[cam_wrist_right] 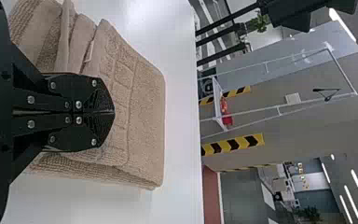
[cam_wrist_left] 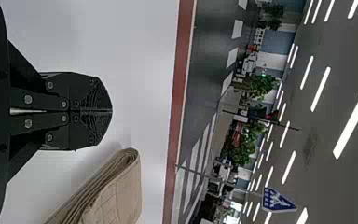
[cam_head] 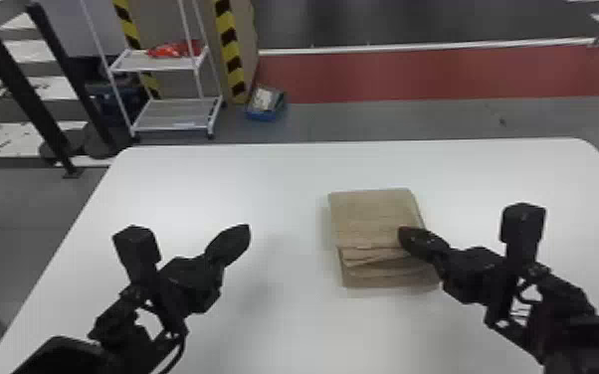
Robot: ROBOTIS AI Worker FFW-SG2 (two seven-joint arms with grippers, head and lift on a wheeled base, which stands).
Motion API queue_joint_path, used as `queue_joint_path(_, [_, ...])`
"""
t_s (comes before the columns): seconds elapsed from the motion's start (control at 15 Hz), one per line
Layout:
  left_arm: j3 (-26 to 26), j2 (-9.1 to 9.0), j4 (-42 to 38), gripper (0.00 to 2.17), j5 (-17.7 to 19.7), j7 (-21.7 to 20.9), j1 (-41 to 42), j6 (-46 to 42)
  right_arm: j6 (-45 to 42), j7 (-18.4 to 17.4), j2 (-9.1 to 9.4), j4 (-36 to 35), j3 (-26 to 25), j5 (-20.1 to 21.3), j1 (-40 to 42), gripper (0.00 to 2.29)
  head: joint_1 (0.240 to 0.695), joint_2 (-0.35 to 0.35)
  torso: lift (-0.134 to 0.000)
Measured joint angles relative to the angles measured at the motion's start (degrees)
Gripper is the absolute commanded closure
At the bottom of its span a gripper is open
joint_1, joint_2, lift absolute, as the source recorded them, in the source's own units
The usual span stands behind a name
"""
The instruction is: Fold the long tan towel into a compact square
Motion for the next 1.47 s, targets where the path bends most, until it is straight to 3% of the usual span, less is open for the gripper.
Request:
queue_joint_path(0.4, [-0.65, -0.20, -0.25, 1.90, -0.06, 0.38, 0.03, -0.11, -2.22, 0.41, -0.66, -0.75, -1.82, -1.48, 1.73, 1.93, 0.695, 0.077, -0.123])
queue_joint_path(0.47, [-0.62, -0.23, -0.68, 1.84, -0.08, 0.77, 0.09, -0.15, -2.82, 0.30, -0.65, -1.82, -2.42, -2.17, 2.29, 1.56, 0.695, 0.074, -0.123])
queue_joint_path(0.6, [-0.50, -0.24, -1.91, 1.35, -0.49, 2.30, 0.43, -0.23, -3.19, -0.45, -0.61, -4.66, -3.53, -2.95, 3.25, 0.93, 0.695, 0.062, -0.123])
queue_joint_path(0.73, [-0.57, -0.44, -3.57, 0.48, -2.53, 4.13, 0.88, -0.86, -3.29, -1.12, -0.60, -7.35, -4.39, -3.08, 3.96, 0.14, 0.695, 0.054, -0.123])
queue_joint_path(0.87, [-0.72, -1.09, -5.34, 0.08, -5.38, 6.40, 1.77, -2.44, -3.33, -1.99, -0.62, -9.93, -4.63, -2.46, 4.86, 0.06, 0.695, 0.049, -0.123])
queue_joint_path(1.07, [-0.68, -3.39, -7.70, 0.08, -10.55, 9.23, 3.27, -4.28, -3.53, -5.26, -0.61, -13.39, -4.01, -1.80, 6.93, 0.06, 0.695, 0.045, -0.123])
queue_joint_path(1.33, [1.96, -6.03, -9.80, 0.08, -11.37, 13.11, 7.48, -10.08, -7.25, -12.89, -0.30, -19.18, -2.09, -1.66, 13.87, 0.06, 0.695, 0.077, -0.123])
queue_joint_path(1.47, [3.52, -7.12, -10.29, 0.08, -12.15, 14.06, 9.98, -11.96, -9.07, -14.65, -0.18, -22.13, -1.58, -1.67, 18.40, 0.06, 0.695, 0.095, -0.123])
